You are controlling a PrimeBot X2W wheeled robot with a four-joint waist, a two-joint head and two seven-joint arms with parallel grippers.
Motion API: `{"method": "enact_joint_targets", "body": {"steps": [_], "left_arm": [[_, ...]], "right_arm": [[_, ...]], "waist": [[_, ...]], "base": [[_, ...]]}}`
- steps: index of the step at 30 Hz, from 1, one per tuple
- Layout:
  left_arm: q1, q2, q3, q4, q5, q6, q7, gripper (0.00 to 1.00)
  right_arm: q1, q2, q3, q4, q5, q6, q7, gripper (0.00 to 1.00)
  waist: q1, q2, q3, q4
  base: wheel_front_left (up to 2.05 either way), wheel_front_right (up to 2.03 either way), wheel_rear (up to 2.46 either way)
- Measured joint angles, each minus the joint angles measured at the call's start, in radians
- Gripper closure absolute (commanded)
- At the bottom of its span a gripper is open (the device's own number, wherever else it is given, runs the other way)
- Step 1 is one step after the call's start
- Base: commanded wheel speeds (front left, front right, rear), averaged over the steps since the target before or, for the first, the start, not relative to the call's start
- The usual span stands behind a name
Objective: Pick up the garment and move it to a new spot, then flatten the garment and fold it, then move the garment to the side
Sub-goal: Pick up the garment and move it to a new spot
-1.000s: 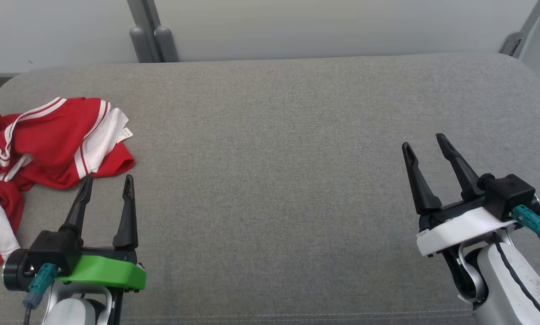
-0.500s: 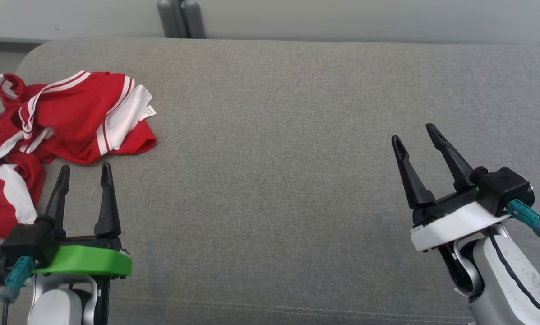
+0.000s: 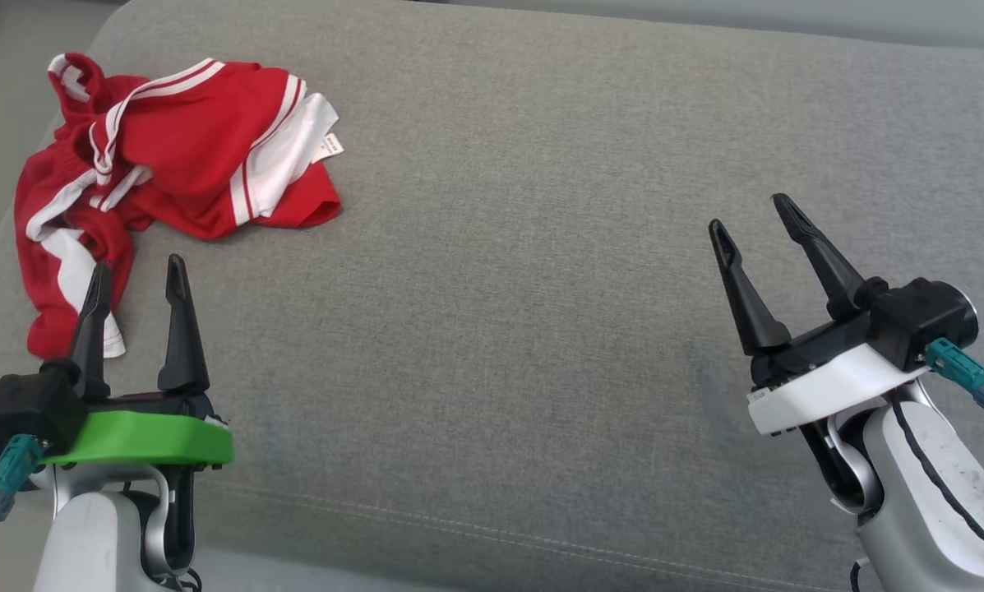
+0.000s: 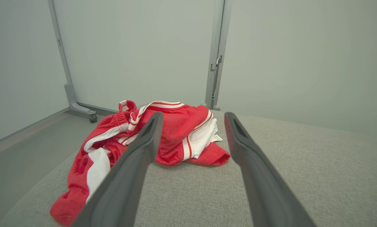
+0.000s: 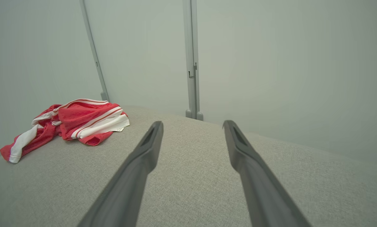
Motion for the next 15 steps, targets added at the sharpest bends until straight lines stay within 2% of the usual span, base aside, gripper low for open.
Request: {"method": "enact_joint_targets", "body": {"steps": [9, 15], "left_arm": [[-0.019, -0.004, 0.014, 0.023, -0.016, -0.008, 0.0, 0.0], [-0.074, -0.005, 0.046, 0.04, -0.036, -0.011, 0.0, 0.0]], "right_arm": [[-0.01, 0.001, 0.015, 0.011, -0.002, 0.008, 0.0, 0.0], [-0.037, 0.002, 0.035, 0.012, -0.003, 0.01, 0.0, 0.0]], "waist": [[0.0, 0.0, 0.025, 0.071], [0.0, 0.0, 0.051, 0.081]], "base": [[0.0, 0.0, 0.0], [0.0, 0.0, 0.0]]}}
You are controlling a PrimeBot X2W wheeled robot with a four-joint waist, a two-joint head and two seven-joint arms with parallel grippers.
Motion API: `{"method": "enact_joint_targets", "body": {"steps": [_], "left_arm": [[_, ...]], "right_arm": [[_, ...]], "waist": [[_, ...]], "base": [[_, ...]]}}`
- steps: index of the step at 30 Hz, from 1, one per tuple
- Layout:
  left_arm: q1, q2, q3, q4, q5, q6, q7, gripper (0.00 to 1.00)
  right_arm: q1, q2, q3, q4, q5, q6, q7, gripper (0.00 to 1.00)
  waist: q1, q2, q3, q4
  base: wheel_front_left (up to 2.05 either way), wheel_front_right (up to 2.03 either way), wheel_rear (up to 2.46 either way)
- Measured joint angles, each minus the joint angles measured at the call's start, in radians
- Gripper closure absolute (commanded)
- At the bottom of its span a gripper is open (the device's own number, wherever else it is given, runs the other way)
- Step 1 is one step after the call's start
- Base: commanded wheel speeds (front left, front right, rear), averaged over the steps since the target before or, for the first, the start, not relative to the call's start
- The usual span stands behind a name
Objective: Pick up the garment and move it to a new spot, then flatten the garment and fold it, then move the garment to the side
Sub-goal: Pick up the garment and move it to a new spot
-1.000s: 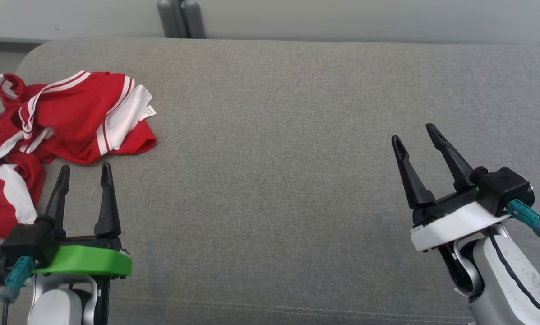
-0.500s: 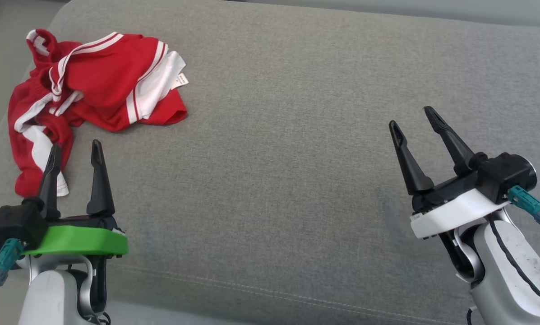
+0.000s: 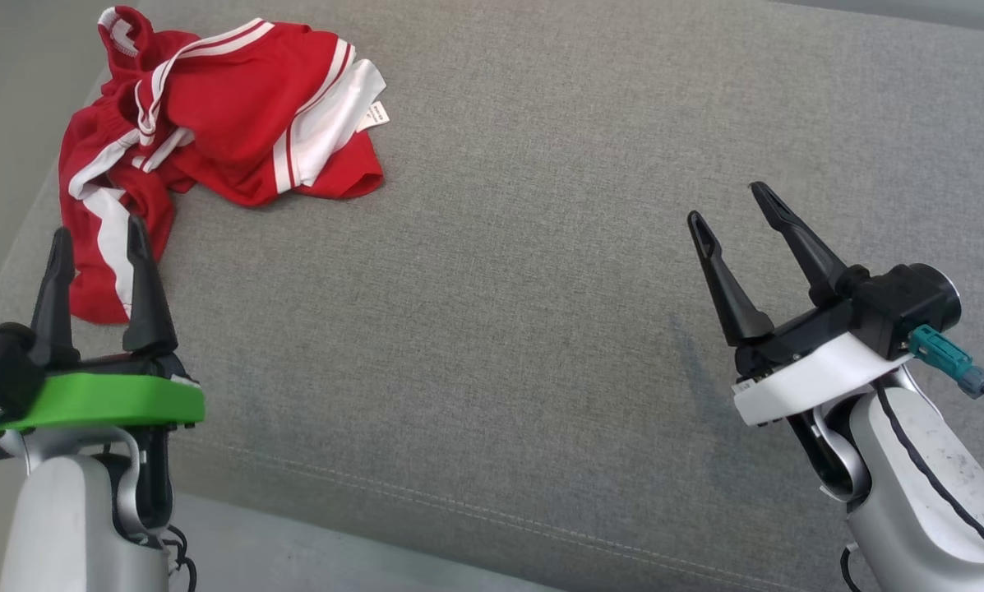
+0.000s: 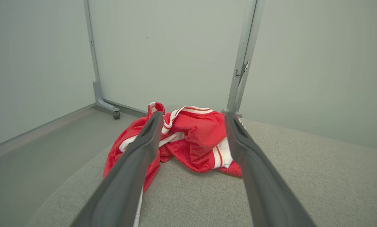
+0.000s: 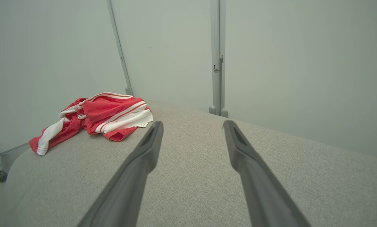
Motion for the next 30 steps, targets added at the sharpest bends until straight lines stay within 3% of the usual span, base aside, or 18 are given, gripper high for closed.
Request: {"method": "enact_joint_targets", "body": {"steps": [8, 20, 30], "left_arm": [[-0.131, 0.059, 0.061, 0.106, -0.061, -0.007, 0.019, 0.0], [-0.386, 0.182, 0.192, 0.363, -0.247, -0.009, 0.254, 0.0], [-0.479, 0.287, 0.229, 0.529, -0.272, -0.008, 0.37, 0.0]], "right_arm": [[-0.023, 0.0, 0.011, 0.003, -0.008, 0.002, 0.0, 0.0], [-0.074, 0.006, 0.035, -0.01, -0.029, 0.008, 0.0, 0.0], [-0.113, 0.024, 0.051, -0.023, -0.038, 0.009, 0.0, 0.0]], "waist": [[0.0, 0.0, 0.038, -0.019], [0.0, 0.0, 0.111, -0.084], [0.0, 0.0, 0.17, -0.174]], "base": [[0.0, 0.0, 0.0], [0.0, 0.0, 0.0], [0.0, 0.0, 0.0]]}}
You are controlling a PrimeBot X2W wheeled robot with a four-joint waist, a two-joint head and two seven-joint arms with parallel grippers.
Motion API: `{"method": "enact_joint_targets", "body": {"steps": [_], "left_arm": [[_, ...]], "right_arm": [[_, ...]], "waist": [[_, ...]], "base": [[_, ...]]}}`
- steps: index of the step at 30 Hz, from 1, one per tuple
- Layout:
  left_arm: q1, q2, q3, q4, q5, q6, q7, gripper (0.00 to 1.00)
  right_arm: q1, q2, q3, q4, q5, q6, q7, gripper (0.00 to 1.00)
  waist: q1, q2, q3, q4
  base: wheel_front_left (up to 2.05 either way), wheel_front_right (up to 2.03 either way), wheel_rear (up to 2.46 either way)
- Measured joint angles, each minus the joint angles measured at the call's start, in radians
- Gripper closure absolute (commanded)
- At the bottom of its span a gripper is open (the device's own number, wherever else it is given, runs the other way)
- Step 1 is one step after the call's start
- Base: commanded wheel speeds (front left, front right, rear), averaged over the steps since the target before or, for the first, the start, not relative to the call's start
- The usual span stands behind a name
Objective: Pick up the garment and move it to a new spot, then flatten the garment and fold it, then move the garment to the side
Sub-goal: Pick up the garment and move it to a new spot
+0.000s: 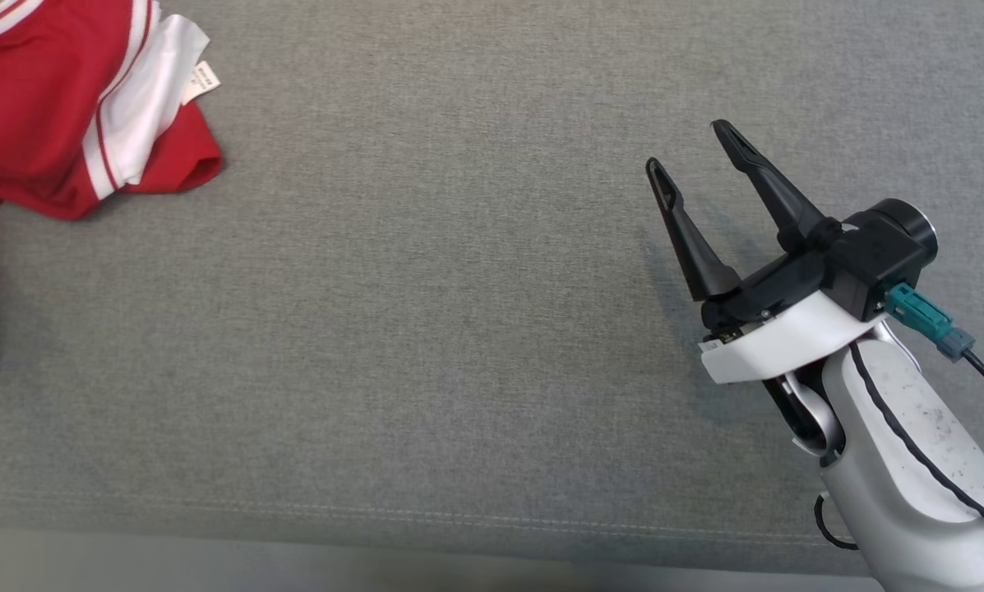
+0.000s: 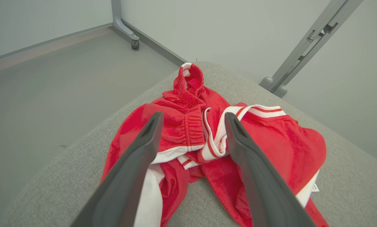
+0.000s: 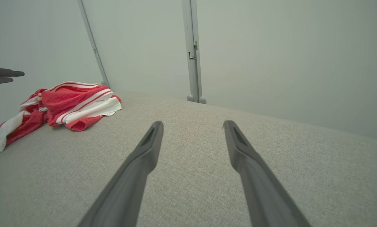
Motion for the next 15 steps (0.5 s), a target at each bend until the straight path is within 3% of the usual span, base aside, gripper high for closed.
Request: {"method": "enact_joint_targets", "body": {"steps": [11, 15], "left_arm": [[-0.049, 0.073, 0.016, 0.099, 0.009, 0.014, 0.055, 0.0], [-0.083, 0.082, 0.015, 0.146, 0.014, 0.052, 0.073, 0.0]], "right_arm": [[-0.018, 0.003, 0.0, -0.014, -0.004, 0.0, 0.0, 0.0], [-0.023, -0.001, -0.011, -0.022, -0.009, 0.0, 0.0, 0.0]], "waist": [[0.0, 0.0, 0.044, -0.103], [0.0001, 0.0, 0.068, -0.121]], "base": [[0.0, 0.0, 0.0], [0.0, 0.0, 0.0]]}}
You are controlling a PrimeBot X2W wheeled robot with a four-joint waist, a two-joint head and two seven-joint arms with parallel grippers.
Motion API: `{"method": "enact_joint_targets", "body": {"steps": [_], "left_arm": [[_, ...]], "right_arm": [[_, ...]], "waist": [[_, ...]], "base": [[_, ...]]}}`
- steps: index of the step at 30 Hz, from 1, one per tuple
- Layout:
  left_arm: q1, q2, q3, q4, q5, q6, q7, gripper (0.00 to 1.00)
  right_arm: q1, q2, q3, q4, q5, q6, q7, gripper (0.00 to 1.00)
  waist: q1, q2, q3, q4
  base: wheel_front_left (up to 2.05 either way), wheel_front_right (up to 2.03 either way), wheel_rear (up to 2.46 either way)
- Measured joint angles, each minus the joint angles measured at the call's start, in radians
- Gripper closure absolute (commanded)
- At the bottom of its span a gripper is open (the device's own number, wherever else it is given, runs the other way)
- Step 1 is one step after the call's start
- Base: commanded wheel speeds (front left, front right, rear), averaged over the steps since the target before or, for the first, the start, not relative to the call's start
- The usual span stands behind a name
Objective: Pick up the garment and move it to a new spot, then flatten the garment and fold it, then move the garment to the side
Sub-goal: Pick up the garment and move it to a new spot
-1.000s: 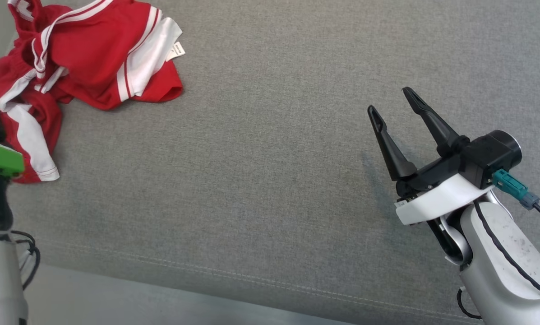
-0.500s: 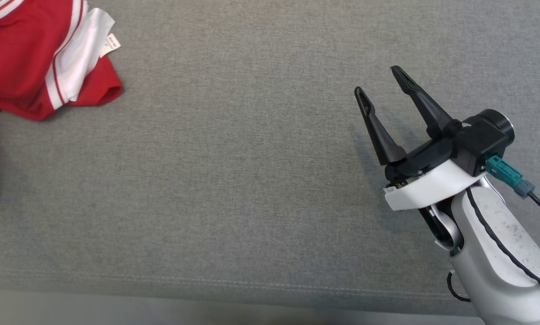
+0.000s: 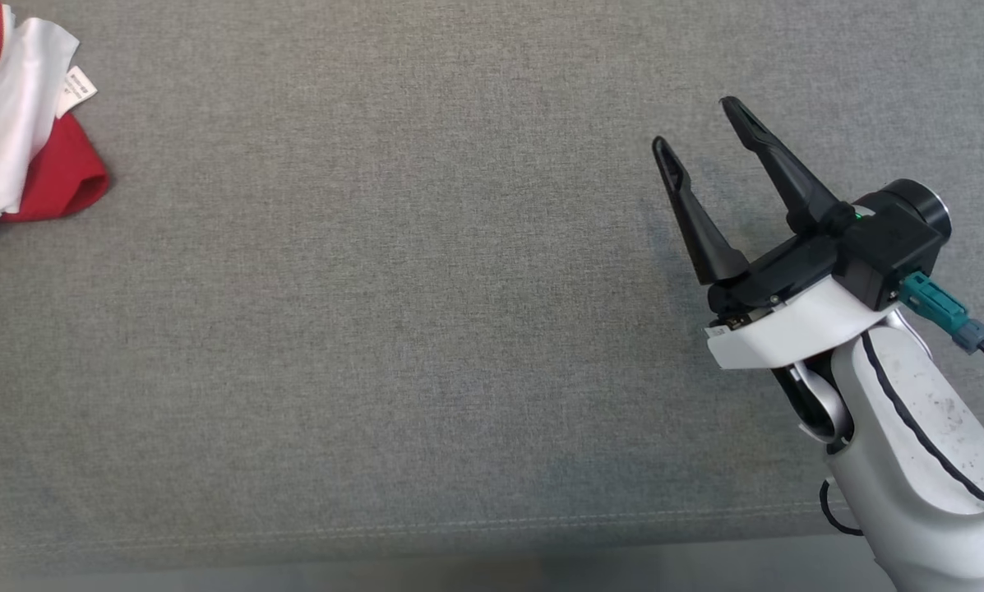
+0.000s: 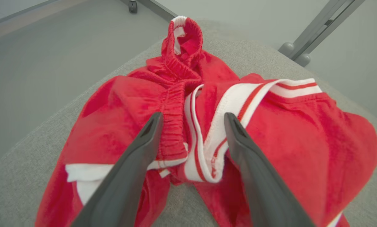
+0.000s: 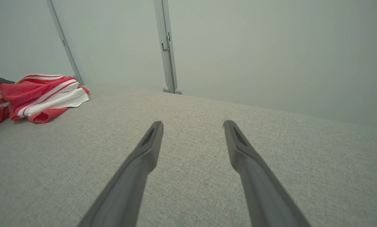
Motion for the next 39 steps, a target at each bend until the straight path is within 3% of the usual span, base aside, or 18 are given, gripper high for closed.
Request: {"method": "enact_joint_targets", "body": {"steps": [2, 4, 5, 6, 8, 15, 23, 39], "left_arm": [[-0.003, 0.0, -0.004, 0.032, 0.026, 0.027, 0.0, 0.0], [-0.007, 0.0, -0.008, 0.054, 0.039, 0.04, 0.0, 0.15], [-0.009, -0.001, -0.015, 0.066, 0.041, 0.046, 0.0, 0.51], [-0.011, -0.001, -0.021, 0.077, 0.047, 0.05, 0.001, 0.58], [-0.014, -0.003, -0.026, 0.091, 0.049, 0.057, 0.001, 1.0], [-0.034, -0.012, -0.041, 0.109, 0.056, 0.055, -0.021, 1.0], [-0.048, -0.011, -0.079, 0.117, 0.067, -0.007, -0.08, 1.0], [0.043, -0.012, -0.175, 0.184, 0.123, -0.058, -0.109, 1.0]], "right_arm": [[-0.001, -0.003, -0.006, 0.0, -0.001, 0.0, 0.0, 0.0], [-0.001, -0.004, -0.009, 0.001, -0.001, 0.0, 0.0, 0.0], [-0.001, -0.004, -0.012, 0.002, -0.001, 0.0, 0.0, 0.0], [-0.001, -0.004, -0.013, 0.002, -0.001, 0.0, 0.0, 0.0], [-0.001, -0.003, -0.014, 0.003, -0.001, 0.0, 0.0, 0.0], [-0.002, -0.001, -0.016, 0.009, -0.001, 0.0, 0.0, 0.0], [-0.002, 0.015, -0.017, 0.026, 0.001, 0.0, 0.0, 0.0], [0.021, 0.064, -0.017, 0.052, 0.024, 0.0, 0.0, 0.0]], "waist": [[0.0, 0.0, 0.009, -0.006], [0.0, 0.0, 0.014, -0.01], [0.0, 0.0, 0.013, -0.01], [0.0, 0.0, 0.012, -0.009], [0.0, 0.0, 0.007, -0.006], [0.0, 0.0, -0.018, 0.007], [0.0, 0.0, -0.055, 0.021], [-0.0001, 0.0, -0.167, 0.002]], "base": [[0.0, 0.0, 0.0], [0.0, 0.0, 0.0], [0.0, 0.0, 0.0], [0.0, 0.0, 0.0], [0.0, 0.0, 0.0], [0.0, 0.0, 0.0], [0.0, 0.0, 0.0], [0.0, 0.0, 0.0]]}}
